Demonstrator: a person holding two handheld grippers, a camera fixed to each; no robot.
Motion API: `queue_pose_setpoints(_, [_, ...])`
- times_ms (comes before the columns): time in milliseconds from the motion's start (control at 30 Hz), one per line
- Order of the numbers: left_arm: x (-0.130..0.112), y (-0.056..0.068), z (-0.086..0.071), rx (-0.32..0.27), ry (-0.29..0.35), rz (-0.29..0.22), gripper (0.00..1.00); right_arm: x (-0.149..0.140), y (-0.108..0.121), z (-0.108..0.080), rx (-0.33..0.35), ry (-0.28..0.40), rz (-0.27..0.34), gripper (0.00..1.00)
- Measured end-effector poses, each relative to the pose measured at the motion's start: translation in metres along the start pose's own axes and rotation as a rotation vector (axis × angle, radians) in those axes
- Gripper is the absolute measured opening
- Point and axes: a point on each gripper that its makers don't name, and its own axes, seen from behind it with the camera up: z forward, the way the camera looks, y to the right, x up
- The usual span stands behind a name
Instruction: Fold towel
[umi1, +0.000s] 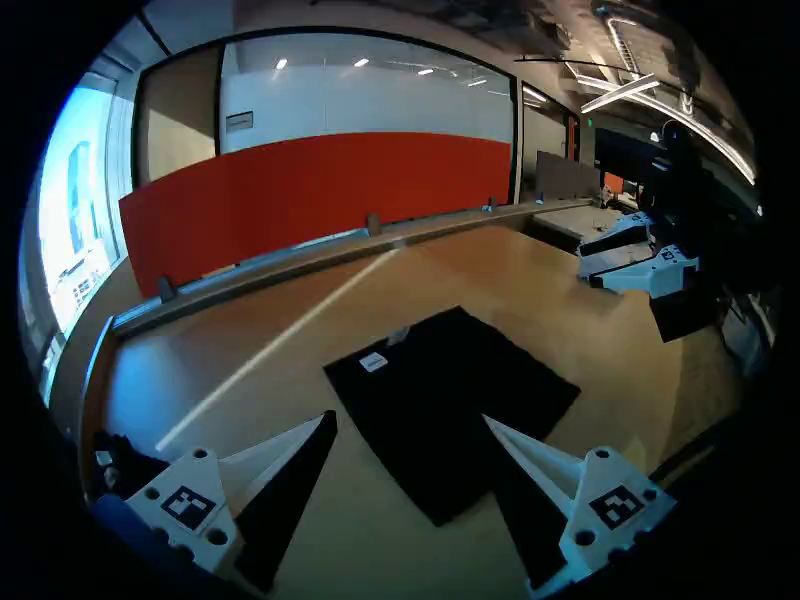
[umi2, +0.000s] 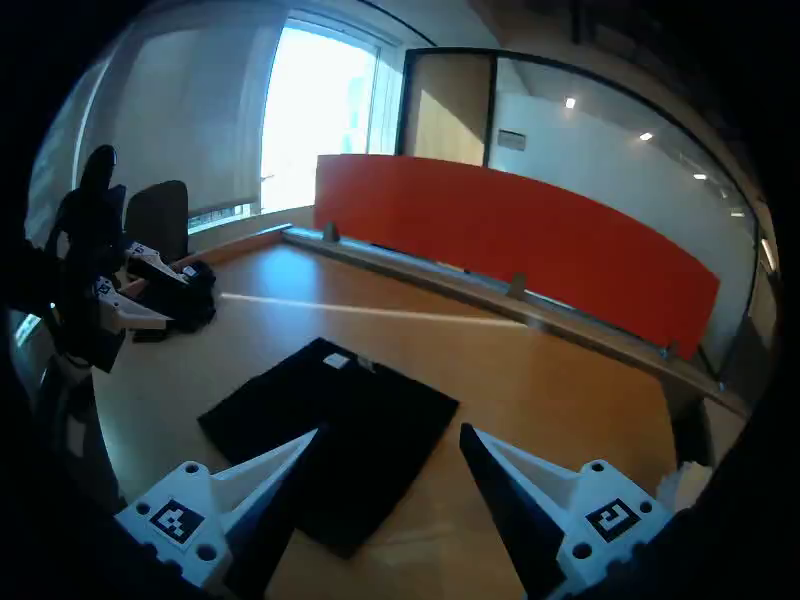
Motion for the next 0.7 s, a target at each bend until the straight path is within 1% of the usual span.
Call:
queue_pose_setpoints(200, [-0.036,0.01,0.014,-0.023,-0.066,0.009,0.97,-0.032,-0.012,0.01,0.024,-0.041,-0.013,1.0])
queue_pose_setpoints(433, [-0.075,0.022,0.032,-0.053,-0.147,0.02,0.97,-0.074,-0.024,0.026,0.054,-0.113,-0.016,1.0])
queue_pose_setpoints(700, [-0.113,0.03,0.049,-0.078,-0.233,0.034,0.97,-0.119,-0.036,0.038,0.089,-0.204,-0.023,1.0])
